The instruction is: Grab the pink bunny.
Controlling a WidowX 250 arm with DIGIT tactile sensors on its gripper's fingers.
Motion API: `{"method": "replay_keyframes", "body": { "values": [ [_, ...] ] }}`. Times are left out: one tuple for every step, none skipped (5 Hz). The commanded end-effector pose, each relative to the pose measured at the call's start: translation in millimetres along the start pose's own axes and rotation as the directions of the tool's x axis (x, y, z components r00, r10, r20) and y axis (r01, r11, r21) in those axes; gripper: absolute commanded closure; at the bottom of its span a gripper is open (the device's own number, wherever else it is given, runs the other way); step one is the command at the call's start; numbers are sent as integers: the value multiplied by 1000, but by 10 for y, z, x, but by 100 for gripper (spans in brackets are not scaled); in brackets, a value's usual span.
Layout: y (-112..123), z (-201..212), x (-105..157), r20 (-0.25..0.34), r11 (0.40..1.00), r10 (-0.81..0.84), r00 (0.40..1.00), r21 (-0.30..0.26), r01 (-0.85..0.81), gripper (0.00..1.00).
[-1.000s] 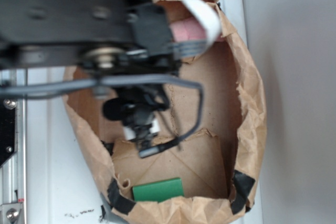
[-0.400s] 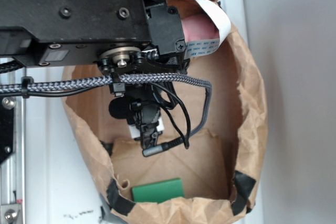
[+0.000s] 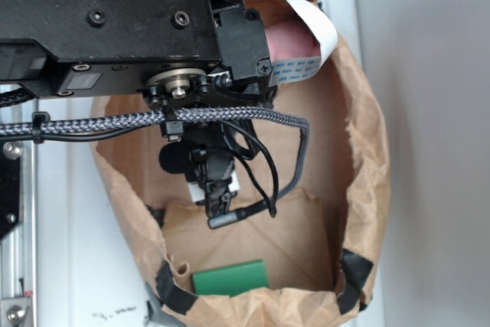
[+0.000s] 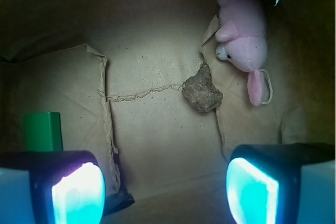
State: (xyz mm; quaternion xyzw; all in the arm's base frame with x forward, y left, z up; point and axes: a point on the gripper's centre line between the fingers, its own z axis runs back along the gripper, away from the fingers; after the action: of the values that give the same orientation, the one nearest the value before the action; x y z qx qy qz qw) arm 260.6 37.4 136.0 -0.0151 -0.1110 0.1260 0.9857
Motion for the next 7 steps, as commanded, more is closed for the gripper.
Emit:
{"method": "replay_keyframes", "body": {
  "values": [
    [80, 158, 145, 65, 1000, 29, 997, 2, -29, 0],
    [80, 157, 145, 65, 1000, 29, 997, 2, -29, 0],
    [70, -101, 258, 82, 997, 29, 996, -79, -23, 0],
    [123, -198, 236, 114, 996, 40, 993, -81, -31, 0],
    [188, -234, 92, 124, 996, 38, 991, -85, -28, 0],
    [236, -169, -92, 144, 999, 45, 989, -23, -42, 0],
    [318, -192, -137, 162, 995, 93, 982, 30, -100, 0]
  ]
}}
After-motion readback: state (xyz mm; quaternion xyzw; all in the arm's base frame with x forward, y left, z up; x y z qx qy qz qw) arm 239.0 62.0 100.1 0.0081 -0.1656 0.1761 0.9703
